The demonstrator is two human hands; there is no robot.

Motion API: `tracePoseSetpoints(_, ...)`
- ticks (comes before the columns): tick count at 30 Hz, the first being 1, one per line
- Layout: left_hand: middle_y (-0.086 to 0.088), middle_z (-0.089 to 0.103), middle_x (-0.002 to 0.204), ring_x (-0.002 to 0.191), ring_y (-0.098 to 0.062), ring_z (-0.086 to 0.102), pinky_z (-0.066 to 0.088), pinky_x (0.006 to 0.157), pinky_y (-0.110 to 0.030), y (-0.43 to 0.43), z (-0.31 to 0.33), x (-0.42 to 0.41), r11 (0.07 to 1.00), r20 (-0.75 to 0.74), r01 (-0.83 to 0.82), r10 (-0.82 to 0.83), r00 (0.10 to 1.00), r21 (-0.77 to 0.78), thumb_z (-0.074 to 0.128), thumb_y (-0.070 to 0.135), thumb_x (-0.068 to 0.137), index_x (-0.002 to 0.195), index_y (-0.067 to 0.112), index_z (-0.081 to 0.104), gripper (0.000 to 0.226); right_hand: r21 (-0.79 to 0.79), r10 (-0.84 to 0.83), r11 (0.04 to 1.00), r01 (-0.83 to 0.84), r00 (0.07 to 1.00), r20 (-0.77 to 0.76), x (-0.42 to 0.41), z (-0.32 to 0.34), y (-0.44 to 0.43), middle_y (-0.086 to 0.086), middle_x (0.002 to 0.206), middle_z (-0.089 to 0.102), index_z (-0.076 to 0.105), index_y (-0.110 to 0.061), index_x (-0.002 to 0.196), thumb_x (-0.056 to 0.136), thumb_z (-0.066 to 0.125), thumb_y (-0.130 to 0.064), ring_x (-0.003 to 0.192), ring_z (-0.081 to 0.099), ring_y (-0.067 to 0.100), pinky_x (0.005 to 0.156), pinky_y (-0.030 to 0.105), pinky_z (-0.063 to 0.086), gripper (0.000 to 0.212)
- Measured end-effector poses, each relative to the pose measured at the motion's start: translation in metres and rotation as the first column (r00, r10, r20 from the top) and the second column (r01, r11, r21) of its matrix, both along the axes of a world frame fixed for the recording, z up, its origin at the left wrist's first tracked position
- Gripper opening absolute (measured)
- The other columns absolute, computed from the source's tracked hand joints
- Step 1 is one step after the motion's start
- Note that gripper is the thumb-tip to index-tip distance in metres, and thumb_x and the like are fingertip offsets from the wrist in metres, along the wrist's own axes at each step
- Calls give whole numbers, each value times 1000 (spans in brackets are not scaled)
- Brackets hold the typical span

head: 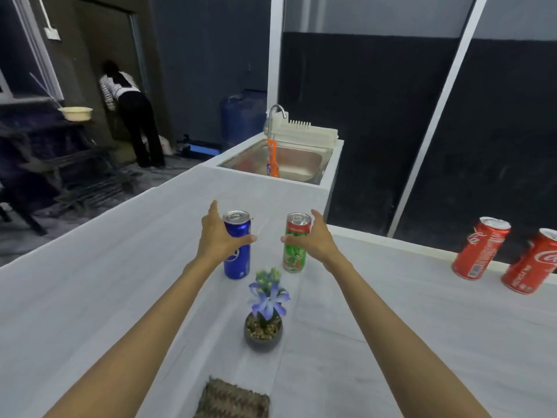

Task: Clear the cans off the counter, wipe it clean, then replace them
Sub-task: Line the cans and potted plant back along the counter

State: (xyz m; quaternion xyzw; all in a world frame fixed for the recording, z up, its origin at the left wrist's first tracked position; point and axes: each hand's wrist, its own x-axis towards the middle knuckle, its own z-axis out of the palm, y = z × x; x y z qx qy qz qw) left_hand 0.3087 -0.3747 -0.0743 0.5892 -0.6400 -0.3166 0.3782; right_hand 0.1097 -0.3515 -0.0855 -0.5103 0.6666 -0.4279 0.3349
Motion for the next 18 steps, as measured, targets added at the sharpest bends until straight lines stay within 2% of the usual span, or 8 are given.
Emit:
tracePoseSetpoints(2, -12, 34, 147, 131, -29, 39, 38, 100, -39, -10, -20, 2, 996, -61, 39, -34, 998, 85, 82, 28, 64, 146, 14, 11, 109, -4, -29, 1000, 29, 999, 44, 9, -11, -12, 11, 148, 31, 9, -18, 147, 68, 81, -21, 132, 37, 31, 108, 45, 36, 106)
tracePoseSetpoints(5, -11, 51, 134, 114, -25, 51, 42, 83, -30, -21, -39, 0, 995, -117, 52, -43, 992, 81, 81, 28, 65, 133, 13, 33, 85, -75, -171, 981, 178, 980, 98, 15, -25, -23, 11, 139, 44, 21, -18, 141, 71, 78, -19, 123, 48, 31, 100, 41, 42, 90)
tracePoseSetpoints(7, -11, 54, 129, 109, -24, 52, 42, 79, -29, -26, -39, -3, 997, -134, 56, -49, 990, 52, 82, 25, 65, 127, 12, 40, 75, -103, -242, 964, 246, 969, 53, 12, -28, -24, 11, 127, 54, 36, -14, 129, 72, 77, -23, 113, 56, 30, 92, 36, 46, 71)
tracePoseSetpoints(9, -10, 56, 127, 105, -23, 53, 45, 78, -31, -28, -37, -7, 995, -122, 92, -85, 989, 49, 83, 23, 64, 124, 12, 43, 73, -102, -255, 962, 255, 967, 6, 5, -27, -21, 11, 120, 58, 42, -11, 119, 71, 78, -26, 106, 59, 27, 87, 35, 48, 62)
tracePoseSetpoints(13, -8, 58, 118, 97, -21, 54, 50, 73, -35, -20, -16, -31, 970, -146, 220, -204, 968, 100, 83, 17, 63, 120, 14, 46, 68, -105, -314, 945, 309, 949, -39, -23, -20, -3, 9, 119, 58, 44, -10, 119, 72, 77, -30, 105, 59, 24, 86, 34, 49, 61)
tracePoseSetpoints(18, -6, 60, 115, 101, -25, 56, 49, 68, -37, -9, 44, -78, 923, -246, 376, -346, 905, 85, 81, 7, 62, 120, 15, 49, 67, -165, -410, 905, 391, 907, -97, -91, 6, 33, 6, 112, 59, 45, -11, 118, 70, 78, -29, 96, 58, 17, 76, 28, 47, 61)
